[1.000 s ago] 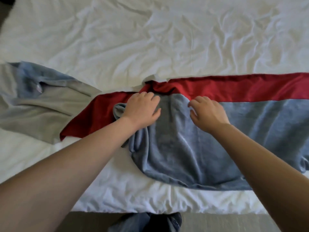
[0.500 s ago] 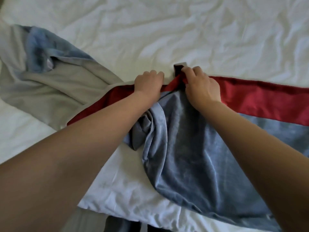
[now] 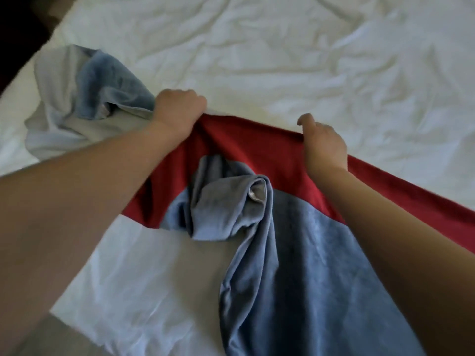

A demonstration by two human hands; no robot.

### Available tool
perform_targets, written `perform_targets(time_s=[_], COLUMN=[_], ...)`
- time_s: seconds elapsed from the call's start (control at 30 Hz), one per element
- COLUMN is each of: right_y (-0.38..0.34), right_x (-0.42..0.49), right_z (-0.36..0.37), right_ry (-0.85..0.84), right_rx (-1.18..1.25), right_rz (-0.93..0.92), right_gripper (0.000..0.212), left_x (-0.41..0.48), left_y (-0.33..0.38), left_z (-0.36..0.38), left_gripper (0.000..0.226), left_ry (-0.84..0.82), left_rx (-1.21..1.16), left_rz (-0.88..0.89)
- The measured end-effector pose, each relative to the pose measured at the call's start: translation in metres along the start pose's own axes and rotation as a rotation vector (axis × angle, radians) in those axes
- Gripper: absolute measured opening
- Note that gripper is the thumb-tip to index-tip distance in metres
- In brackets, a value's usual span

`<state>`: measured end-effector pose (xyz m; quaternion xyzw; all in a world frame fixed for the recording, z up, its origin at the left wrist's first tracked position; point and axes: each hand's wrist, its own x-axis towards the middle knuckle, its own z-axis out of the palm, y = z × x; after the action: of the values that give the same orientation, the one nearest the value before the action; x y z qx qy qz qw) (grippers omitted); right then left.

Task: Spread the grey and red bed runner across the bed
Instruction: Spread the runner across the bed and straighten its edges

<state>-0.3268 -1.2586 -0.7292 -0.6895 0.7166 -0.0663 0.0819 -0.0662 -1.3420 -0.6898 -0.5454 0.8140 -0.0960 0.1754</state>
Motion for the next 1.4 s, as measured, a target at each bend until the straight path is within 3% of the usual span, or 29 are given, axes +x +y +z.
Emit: perform_targets(time_s=[0.17,0.33,0.5,0.63,0.77,1.0,1.17,1.3,1.4], right_y=[0.013,0.03,0.045,0.035,0.016,-0.047,-0.1,-0.137,-0.158], right_x=[-0.001,0.004,0.01,0.002,-0.011,-0.043,-0.069,-0.108,-0.143], right_z=[0.016,0.012,-0.001,-0.012,-0.024,-0.021,-0.014,-0.006,0.001], right_ry=[-0.105,-0.128,-0.195,-0.103,-0.04,-0.073,-0.054,-0.085,-0.203], right_rx=[-0.028,-0.062,-0.077,-0.045,-0.065,-0.097,-0.117,-0.165,-0.168], right_rz=[0.011,0.021,0.145,0.087,-0.013,-0.006,0.074,0.107,0.142], right_gripper=[0.028,0.024,0.021,0.028,0.038,0.043,0.035,0.035,0.039], left_x=[0.027,0.037,0.059,0.053,0.025,-0.019,-0.067,-0.133,-0.187], left_y=[0.03,0.092,0.105,0.099,0.08,0.04,0.024,0.026,0.032], left_z=[-0.016,-0.026,-0.038,-0.049,-0.043,-0.018,-0.012,-0.004,0.014], left_gripper=[0.032,0.024,0.021,0.033,0.047,0.054,0.049,0.031,0.031], left_ry=[-0.098,-0.019,-0.02,0.103,0.251,0.197,0.234,0.367,0.252], left_rx=[0.005,-0.007,-0.058,-0.206,-0.27,-0.22,-0.26,-0.386,-0.505], left_rz=[0.022,0.251,0.129,0.203,0.32,0.34,0.412,0.577,0.612])
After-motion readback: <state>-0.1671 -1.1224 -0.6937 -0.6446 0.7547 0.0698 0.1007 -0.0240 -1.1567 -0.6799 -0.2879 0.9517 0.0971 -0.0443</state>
